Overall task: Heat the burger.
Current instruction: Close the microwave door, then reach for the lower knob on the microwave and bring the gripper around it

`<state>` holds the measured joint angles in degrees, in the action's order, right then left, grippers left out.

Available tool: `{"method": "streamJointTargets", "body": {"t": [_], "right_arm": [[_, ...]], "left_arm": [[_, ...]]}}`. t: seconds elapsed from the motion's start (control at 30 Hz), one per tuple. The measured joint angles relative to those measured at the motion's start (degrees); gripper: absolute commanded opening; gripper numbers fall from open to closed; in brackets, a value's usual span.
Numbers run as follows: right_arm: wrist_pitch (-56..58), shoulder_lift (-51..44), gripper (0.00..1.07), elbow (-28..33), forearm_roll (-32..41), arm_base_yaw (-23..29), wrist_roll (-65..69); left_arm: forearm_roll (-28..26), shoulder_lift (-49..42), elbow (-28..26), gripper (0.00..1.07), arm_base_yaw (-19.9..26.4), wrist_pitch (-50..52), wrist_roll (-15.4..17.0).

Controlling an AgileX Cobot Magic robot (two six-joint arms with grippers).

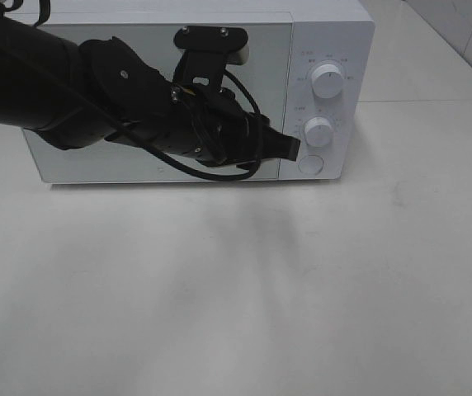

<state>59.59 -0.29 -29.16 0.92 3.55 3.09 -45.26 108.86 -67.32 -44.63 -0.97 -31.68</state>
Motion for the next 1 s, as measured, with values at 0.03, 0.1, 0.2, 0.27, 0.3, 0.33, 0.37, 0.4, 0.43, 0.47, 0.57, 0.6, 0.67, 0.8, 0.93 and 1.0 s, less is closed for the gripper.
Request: {"method": "streamJointTargets", "body": {"t": [0.03,0.1,0.2,0.27,0.3,0.33,0.37,0.4,0.43,0.47,0.57,0.6,0.67,0.8,0.93,1.0], "right_arm": [[0.0,0.0,0.76,0.0,0.0,0.0,0.0],[0.0,0.0,0.76,0.0,0.0,0.0,0.0],[0.0,0.0,0.76,0.0,0.0,0.0,0.0],[0.0,0.0,0.76,0.0,0.0,0.0,0.0],[0.0,0.0,0.76,0.0,0.0,0.0,0.0],[0.0,0.0,0.76,0.0,0.0,0.0,0.0],[0.0,0.0,0.76,0.0,0.0,0.0,0.0],[0.0,0.0,0.76,0.0,0.0,0.0,0.0],[0.0,0.0,0.76,0.0,0.0,0.0,0.0],[0.0,0.0,0.76,0.0,0.0,0.0,0.0],[0.0,0.0,0.76,0.0,0.0,0.0,0.0],[0.0,0.0,0.76,0.0,0.0,0.0,0.0],[0.0,0.0,0.76,0.0,0.0,0.0,0.0],[0.0,0.0,0.76,0.0,0.0,0.0,0.0],[0.0,0.0,0.76,0.0,0.0,0.0,0.0],[0.0,0.0,0.76,0.0,0.0,0.0,0.0]], "left_arm": [[0.0,-0.6,0.0,1.0,0.0,-4.6,0.0],[0.1,-1.4,0.0,1.04,0.0,-9.3,0.0],[2.3,-2.6,0.0,1.04,0.0,-15.9,0.0],[6.4,-4.0,0.0,1.04,0.0,-21.8,0.0],[6.4,-4.0,0.0,1.04,0.0,-21.8,0.0],[8.4,-4.4,0.0,1.04,0.0,-23.4,0.0],[12.5,-5.8,0.0,1.04,0.0,-27.8,0.3],[12.5,-5.8,0.0,1.04,0.0,-27.8,0.3],[14.3,-6.4,0.0,1.04,0.0,-29.6,0.6],[17.7,-7.8,0.0,1.04,0.0,-34.4,1.9],[22.6,-9.5,-0.1,1.04,0.0,-40.2,4.6],[22.6,-9.5,-0.1,1.04,0.0,-40.2,4.6],[26.4,-10.5,-0.1,1.04,0.0,-44.4,8.7],[28.4,-11.1,-0.1,1.04,0.9,-48.5,11.3],[28.5,-11.8,-0.1,1.04,6.4,-54.5,12.2],[28.5,-11.9,-0.1,1.04,7.6,-55.7,12.2]]}}
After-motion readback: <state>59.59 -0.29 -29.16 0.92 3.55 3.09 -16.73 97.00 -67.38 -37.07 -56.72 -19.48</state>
